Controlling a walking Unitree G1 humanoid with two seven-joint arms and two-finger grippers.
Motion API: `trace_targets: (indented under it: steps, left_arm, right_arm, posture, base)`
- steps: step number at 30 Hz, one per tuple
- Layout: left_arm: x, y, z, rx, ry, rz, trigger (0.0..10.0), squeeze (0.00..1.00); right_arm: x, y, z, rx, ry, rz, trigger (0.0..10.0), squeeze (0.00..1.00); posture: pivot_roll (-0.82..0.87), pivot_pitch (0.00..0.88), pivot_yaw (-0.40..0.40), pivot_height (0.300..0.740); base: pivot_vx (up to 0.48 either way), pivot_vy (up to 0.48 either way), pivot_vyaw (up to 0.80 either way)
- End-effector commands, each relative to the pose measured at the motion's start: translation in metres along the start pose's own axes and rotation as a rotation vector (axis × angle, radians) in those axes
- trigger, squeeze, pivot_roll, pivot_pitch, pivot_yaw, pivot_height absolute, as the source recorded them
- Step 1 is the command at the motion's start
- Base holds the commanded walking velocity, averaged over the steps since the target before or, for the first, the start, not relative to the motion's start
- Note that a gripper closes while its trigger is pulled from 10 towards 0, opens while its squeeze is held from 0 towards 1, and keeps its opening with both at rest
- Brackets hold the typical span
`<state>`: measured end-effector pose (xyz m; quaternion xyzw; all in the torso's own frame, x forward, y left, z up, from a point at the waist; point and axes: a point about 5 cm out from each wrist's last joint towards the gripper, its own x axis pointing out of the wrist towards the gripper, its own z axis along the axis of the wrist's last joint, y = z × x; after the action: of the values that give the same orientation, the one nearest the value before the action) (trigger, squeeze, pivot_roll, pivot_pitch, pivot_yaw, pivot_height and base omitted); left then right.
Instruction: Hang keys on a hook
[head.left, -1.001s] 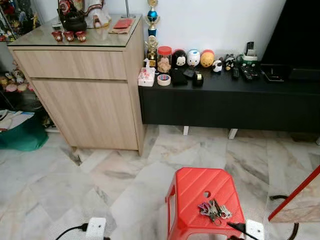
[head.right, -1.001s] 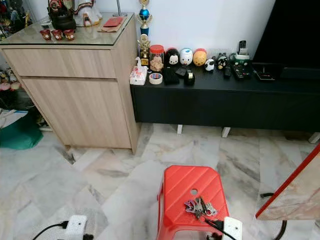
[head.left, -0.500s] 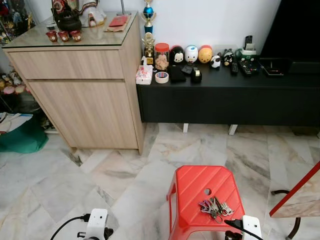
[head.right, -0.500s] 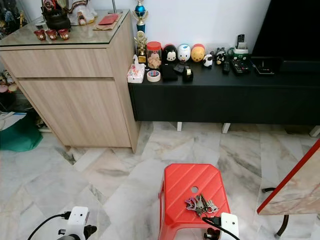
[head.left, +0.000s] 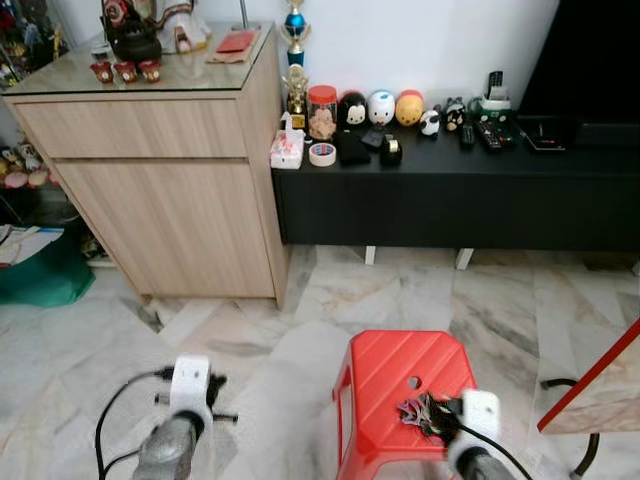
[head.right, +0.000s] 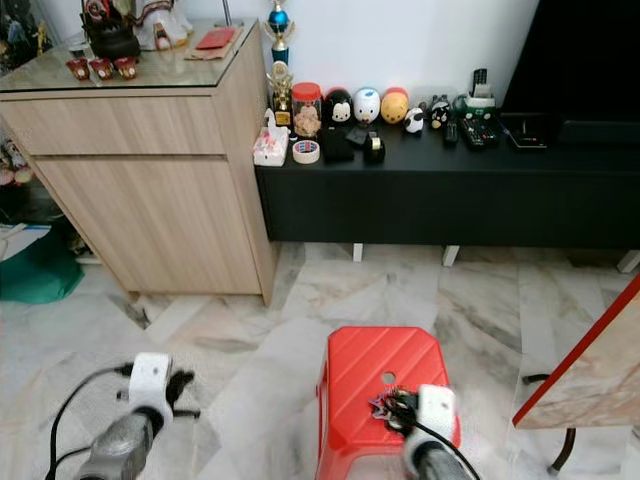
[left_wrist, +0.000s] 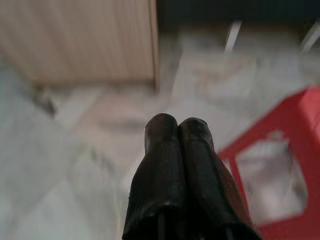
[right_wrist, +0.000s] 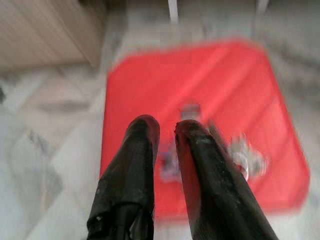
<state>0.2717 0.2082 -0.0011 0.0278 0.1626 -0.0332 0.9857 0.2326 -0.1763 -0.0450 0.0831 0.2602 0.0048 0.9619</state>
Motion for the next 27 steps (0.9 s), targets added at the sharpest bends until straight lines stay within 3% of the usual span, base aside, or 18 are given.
trace_targets:
  steps: [1,5,10,14,19,21,27]
  left_arm:
    - [-0.002,0.0,0.004,-0.002,-0.057,-0.022,10.0,0.0]
    - [-0.008,0.001,0.009,0.015,-0.123,-0.046,10.0,0.0]
    - [-0.031,0.021,0.012,0.057,-0.21,-0.027,10.0,0.0]
    - [-0.041,0.025,0.016,0.079,-0.241,-0.034,10.0,0.0]
    - [-0.037,0.019,0.029,0.091,-0.285,-0.068,10.0,0.0]
    - [-0.03,0.01,0.038,0.054,-0.308,-0.063,10.0,0.0]
    - [-0.027,-0.007,0.037,0.046,-0.299,-0.114,10.0,0.0]
  right_arm:
    - [0.002,-0.005,0.017,-0.038,-0.096,-0.02,10.0,0.0]
    - [0.0,-0.008,0.033,-0.069,-0.216,-0.018,10.0,0.0]
    - [-0.022,-0.028,0.052,-0.101,-0.38,-0.078,10.0,0.0]
    - [-0.034,-0.034,0.054,-0.149,-0.407,-0.121,10.0,0.0]
    - [-0.042,-0.022,0.064,-0.126,-0.476,-0.133,10.0,0.0]
    - [-0.042,-0.021,0.064,-0.12,-0.463,-0.167,10.0,0.0]
    - [-0.036,-0.011,0.061,-0.127,-0.419,-0.152,10.0,0.0]
  posture:
    - [-0.03,0.0,-0.001,0.74]
    - [-0.03,0.0,-0.004,0.74]
    - [-0.03,0.0,-0.005,0.74]
    - [-0.03,0.0,-0.001,0.74]
    - [-0.05,0.0,0.003,0.74]
    - [-0.05,0.0,0.005,0.74]
    - [-0.05,0.0,0.004,0.74]
  base:
    - [0.0,0.0,0.0]
    - [0.0,0.0,0.0]
    - [0.0,0.0,0.0]
    - [0.0,0.0,0.0]
    - [0.0,0.0,0.0]
    - [0.0,0.0,0.0]
    - [0.0,0.0,0.0]
